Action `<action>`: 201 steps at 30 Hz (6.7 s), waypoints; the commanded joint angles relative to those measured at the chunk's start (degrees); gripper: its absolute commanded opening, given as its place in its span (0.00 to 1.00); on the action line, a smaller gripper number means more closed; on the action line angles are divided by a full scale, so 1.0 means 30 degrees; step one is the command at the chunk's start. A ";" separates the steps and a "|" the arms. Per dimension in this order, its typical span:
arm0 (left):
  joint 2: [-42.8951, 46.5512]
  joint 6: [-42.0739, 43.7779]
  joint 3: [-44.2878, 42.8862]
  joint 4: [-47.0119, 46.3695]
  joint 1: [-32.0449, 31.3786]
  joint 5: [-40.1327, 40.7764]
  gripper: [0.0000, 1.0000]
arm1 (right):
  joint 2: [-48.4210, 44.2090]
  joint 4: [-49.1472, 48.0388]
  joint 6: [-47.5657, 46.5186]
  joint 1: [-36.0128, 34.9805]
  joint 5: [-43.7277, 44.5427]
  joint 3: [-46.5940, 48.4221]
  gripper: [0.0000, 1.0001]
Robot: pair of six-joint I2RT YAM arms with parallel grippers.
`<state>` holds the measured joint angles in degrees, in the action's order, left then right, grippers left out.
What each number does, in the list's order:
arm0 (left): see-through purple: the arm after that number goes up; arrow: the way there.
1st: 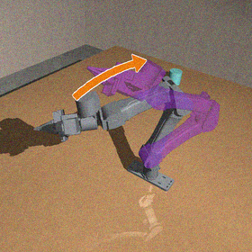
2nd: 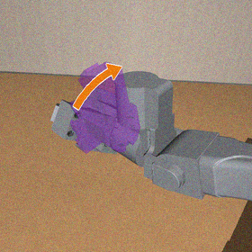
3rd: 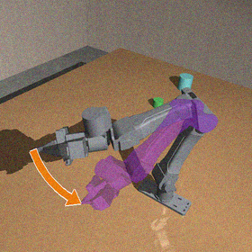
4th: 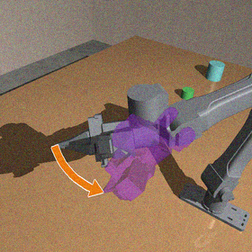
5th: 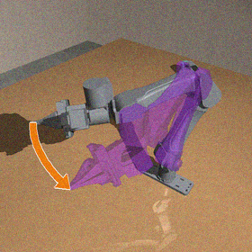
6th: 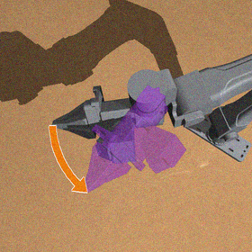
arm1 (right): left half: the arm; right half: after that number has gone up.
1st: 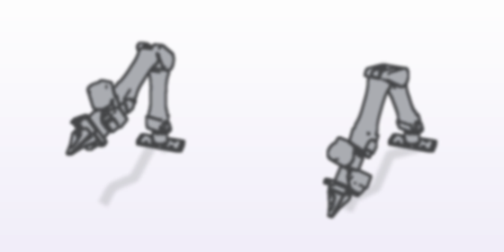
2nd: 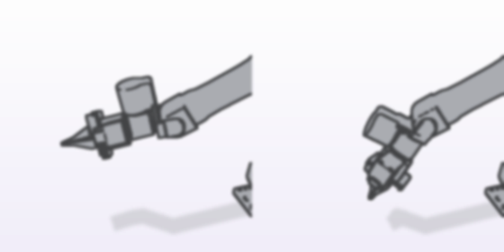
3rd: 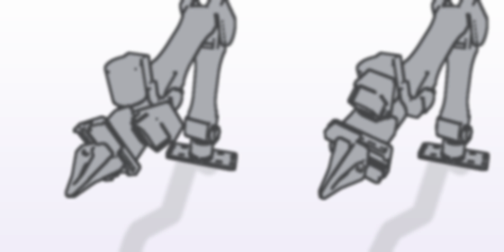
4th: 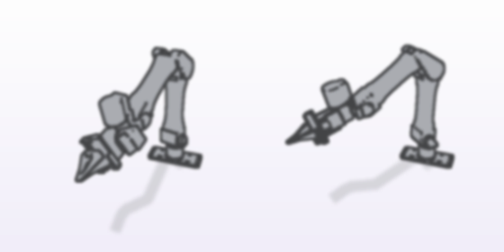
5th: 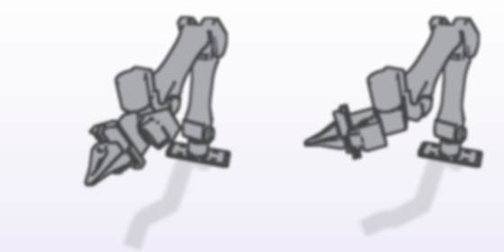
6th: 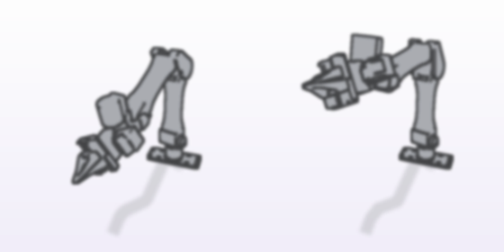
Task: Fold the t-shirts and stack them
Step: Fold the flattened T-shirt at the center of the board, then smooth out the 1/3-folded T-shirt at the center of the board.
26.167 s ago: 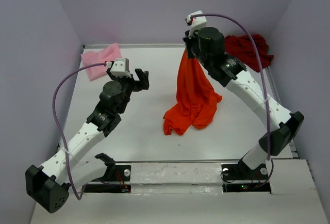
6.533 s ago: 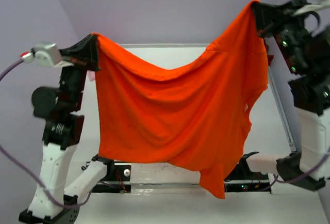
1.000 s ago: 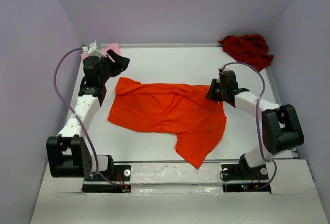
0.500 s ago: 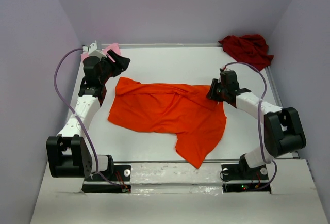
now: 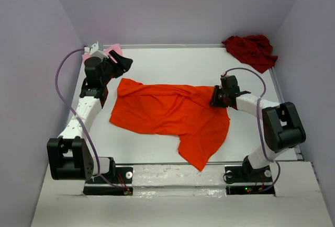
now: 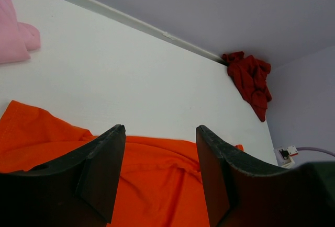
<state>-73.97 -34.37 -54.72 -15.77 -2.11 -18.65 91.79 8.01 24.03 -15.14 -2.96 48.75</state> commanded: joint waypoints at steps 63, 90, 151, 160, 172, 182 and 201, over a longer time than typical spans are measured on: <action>0.0195 -0.0379 0.0369 -0.1247 0.0205 -0.0813 0.66 | -0.1277 -0.0824 0.0749 -0.1869 -0.0214 0.0444 0.44; 0.0166 -0.0350 0.0310 -0.1247 0.0351 -0.0872 0.66 | 0.6171 -0.0912 0.0866 -0.1869 -0.1239 0.7099 0.42; -0.0009 -0.0760 0.0427 -0.1599 0.0527 -0.1311 0.66 | -0.0038 -0.0883 0.1276 -0.3949 -0.2089 0.1302 0.00; -0.0068 -0.0848 0.0485 -0.1687 0.0527 -0.1457 0.66 | -0.0538 -0.1673 0.2154 -0.6054 -0.2001 -0.0809 0.00; -0.0068 -0.0877 0.0457 -0.1687 0.0527 -0.1457 0.66 | -0.2177 -0.0329 0.1688 -0.7171 -0.0012 -0.0022 0.61; -0.1472 -0.0673 0.0603 -0.1891 0.0294 -0.1020 0.66 | -0.2531 0.0582 0.0955 -0.7171 0.4589 0.2582 0.61; -0.7450 0.1612 -0.1417 0.1386 -0.2227 0.4018 0.63 | 0.1366 0.1665 0.1422 -0.6380 1.0127 0.6251 0.61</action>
<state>-96.36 -32.60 -56.05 -13.45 -8.58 -11.79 94.76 12.49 26.70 -35.44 23.00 65.93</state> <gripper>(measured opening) 0.636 0.609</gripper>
